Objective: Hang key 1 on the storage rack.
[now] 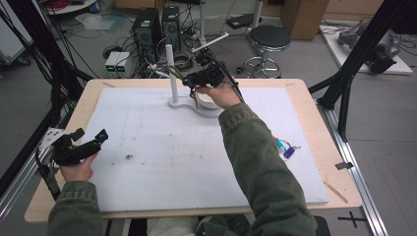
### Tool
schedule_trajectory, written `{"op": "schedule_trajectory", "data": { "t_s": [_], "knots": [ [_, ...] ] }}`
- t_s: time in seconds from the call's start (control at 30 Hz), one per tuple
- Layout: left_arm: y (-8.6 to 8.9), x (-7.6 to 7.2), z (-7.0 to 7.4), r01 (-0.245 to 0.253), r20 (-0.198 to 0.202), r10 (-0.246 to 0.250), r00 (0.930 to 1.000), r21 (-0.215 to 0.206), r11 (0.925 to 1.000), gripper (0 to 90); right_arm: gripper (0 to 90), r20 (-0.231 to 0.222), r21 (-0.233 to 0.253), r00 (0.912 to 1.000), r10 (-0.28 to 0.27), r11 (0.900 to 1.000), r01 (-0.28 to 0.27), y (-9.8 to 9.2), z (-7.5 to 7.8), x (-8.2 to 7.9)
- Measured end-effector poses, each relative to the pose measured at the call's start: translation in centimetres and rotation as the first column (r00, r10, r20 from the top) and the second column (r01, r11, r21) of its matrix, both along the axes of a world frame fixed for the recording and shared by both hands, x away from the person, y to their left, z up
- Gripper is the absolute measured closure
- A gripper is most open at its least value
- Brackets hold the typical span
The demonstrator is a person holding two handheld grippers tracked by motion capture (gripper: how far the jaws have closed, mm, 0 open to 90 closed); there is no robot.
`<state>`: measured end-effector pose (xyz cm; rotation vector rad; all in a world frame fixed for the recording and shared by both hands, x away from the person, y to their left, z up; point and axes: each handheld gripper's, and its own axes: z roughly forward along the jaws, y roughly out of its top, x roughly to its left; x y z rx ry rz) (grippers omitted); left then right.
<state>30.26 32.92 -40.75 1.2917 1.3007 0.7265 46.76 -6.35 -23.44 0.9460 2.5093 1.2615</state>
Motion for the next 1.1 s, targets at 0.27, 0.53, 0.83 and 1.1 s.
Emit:
{"op": "schedule_trajectory", "data": {
  "t_s": [0.27,0.53,0.83,1.1],
  "knots": [
    [-0.1,0.0,0.0,0.010,-0.002,-0.010,1.0000,0.002,1.0000,5.6,72.6,0.003,-0.003,0.9999,-0.016,1.000,0.016,1.0,0.0,1.4],
    [-0.1,0.0,0.0,0.009,-0.001,-0.009,1.0000,-0.002,1.0000,5.6,72.6,-0.005,-0.027,0.9991,-0.042,0.999,0.041,1.9,-1.3,2.4],
    [-0.1,-0.1,0.0,0.010,-0.002,-0.010,0.9999,-0.001,0.9999,5.6,72.5,0.011,-0.052,0.9975,-0.070,0.996,0.071,2.2,-1.7,2.8],
    [-0.1,-0.1,0.0,0.012,-0.005,-0.012,0.9999,0.002,0.9999,5.6,72.5,0.006,-0.078,0.9968,-0.080,0.994,0.080,2.5,-2.4,3.3]
  ]
}}
